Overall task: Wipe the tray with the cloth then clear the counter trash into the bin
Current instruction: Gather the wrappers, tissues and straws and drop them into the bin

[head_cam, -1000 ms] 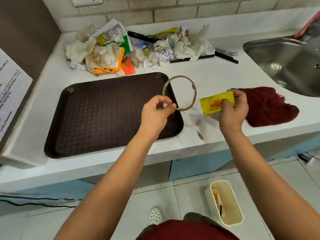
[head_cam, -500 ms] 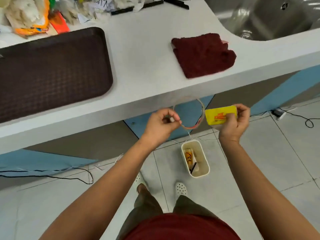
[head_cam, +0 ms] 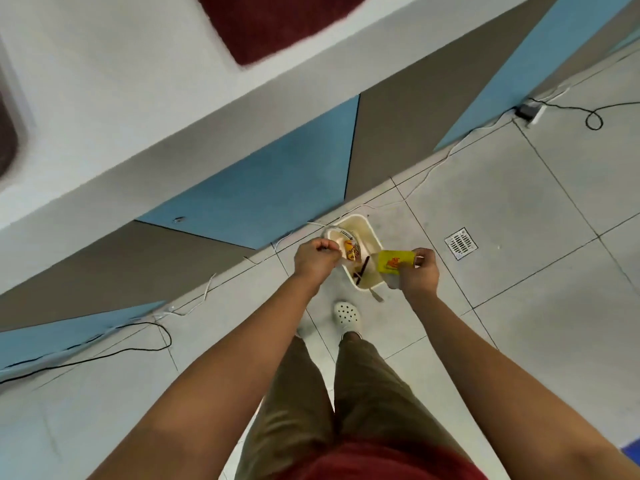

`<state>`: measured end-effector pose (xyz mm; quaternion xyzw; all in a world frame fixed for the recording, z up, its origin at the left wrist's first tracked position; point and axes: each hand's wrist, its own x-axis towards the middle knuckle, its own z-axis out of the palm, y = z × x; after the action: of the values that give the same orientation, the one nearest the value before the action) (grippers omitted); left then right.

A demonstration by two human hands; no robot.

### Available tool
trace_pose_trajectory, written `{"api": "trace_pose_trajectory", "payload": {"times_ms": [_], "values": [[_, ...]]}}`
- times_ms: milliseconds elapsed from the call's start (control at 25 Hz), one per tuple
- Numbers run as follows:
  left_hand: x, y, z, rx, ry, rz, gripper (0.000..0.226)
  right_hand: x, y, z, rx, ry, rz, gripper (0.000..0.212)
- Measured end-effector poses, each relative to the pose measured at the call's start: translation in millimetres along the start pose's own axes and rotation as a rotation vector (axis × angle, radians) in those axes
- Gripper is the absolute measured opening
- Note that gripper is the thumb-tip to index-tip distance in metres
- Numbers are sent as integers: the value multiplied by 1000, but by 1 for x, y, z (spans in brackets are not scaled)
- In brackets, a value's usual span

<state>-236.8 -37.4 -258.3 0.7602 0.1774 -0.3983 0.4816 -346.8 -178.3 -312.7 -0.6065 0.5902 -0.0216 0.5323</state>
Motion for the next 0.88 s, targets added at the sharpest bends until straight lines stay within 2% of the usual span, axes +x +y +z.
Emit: {"api": "trace_pose_trajectory", "payload": {"times_ms": [160, 280, 440, 560, 640, 760, 880], "values": [[56, -17, 24, 83, 0, -25, 29, 32, 24, 28, 27, -26, 99, 37], [101, -31, 42, 170, -22, -27, 29, 61, 45, 49, 6, 4, 83, 32], [163, -58, 73, 266, -33, -24, 16, 104, 85, 74, -53, 35, 69, 28], [201, -70, 90, 300, -71, -5, 22, 129, 115, 86, -94, 36, 75, 30], [221, -77, 96, 310, -170, -70, 30, 142, 128, 98, -102, -23, 78, 36], [234, -86, 91, 271, -393, -276, 46, 151, 141, 115, -192, -177, 70, 46], [224, -96, 67, 347, -377, -302, 42, 135, 144, 115, -274, -169, 74, 45]]}}
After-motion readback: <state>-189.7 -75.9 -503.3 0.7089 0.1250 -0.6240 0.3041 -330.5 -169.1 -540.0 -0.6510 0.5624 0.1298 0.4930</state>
